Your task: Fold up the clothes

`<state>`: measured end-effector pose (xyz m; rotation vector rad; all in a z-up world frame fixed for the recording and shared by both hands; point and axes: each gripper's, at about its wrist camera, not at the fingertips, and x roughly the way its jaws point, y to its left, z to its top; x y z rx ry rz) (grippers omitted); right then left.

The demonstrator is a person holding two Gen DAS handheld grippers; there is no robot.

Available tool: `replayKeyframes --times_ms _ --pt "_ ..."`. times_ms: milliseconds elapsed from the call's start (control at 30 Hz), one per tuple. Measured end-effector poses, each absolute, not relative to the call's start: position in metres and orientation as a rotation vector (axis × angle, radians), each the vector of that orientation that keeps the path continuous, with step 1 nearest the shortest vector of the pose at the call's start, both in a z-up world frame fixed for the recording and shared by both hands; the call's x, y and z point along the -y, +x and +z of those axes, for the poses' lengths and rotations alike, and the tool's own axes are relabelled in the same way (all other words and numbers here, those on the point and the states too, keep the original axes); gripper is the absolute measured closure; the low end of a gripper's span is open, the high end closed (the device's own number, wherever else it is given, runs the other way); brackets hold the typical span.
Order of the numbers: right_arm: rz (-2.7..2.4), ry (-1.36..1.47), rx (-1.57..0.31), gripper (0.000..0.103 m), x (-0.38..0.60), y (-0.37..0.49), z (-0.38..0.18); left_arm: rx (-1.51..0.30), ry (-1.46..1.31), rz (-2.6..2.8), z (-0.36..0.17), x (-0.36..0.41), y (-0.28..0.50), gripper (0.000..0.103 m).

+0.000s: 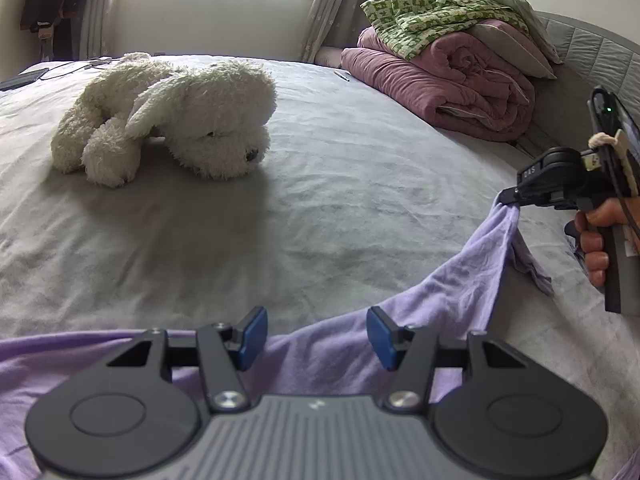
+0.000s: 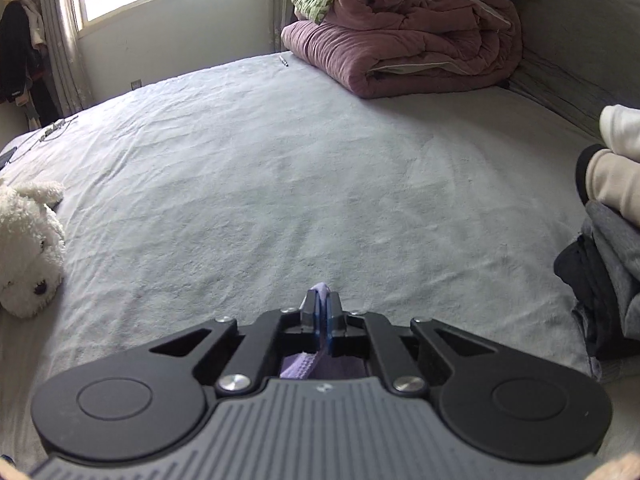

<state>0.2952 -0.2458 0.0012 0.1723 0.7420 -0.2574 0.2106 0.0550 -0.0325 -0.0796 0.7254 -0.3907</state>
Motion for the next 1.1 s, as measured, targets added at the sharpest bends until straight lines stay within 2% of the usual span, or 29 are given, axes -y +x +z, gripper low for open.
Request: replayKeyframes --times_ms 233,367,400,467,767,967,1000,1067,1100 --pt "-0.213 0.121 -0.782 0.096 0.242 0.311 -0.014 -0.724 -0.072 -0.407 -0.033 -0.053 0.209 0.047" --pt "-0.183 0.081 -0.788 0.082 0.242 0.307 -0.010 -0.720 -0.073 -0.426 -0.031 -0.051 0.208 0.048" --pt "-0.173 0.067 -0.786 0.073 0.242 0.304 -0.006 -0.719 -0.075 -0.436 -0.031 -0.050 0.207 0.048" --pt "-0.162 0.032 -0.783 0.070 0.242 0.296 0.000 -0.712 -0.086 -0.489 -0.029 -0.047 0.204 0.048" --pt "-0.094 -0.057 -0.849 0.070 0.237 0.279 -0.003 -0.690 -0.115 -0.761 -0.033 -0.021 0.190 0.048" --pt "-0.099 -0.074 -0.898 0.070 0.235 0.284 -0.020 -0.724 -0.060 -0.753 -0.047 -0.003 0.188 0.058" --pt "-0.101 -0.075 -0.902 0.072 0.236 0.285 -0.022 -0.721 -0.046 -0.745 -0.048 -0.001 0.187 0.058" --pt "-0.106 -0.081 -0.906 0.086 0.237 0.286 -0.025 -0.712 -0.017 -0.729 -0.050 0.002 0.186 0.062" --pt "-0.116 -0.096 -0.902 0.097 0.236 0.286 -0.024 -0.706 -0.003 -0.720 -0.051 0.003 0.185 0.072"
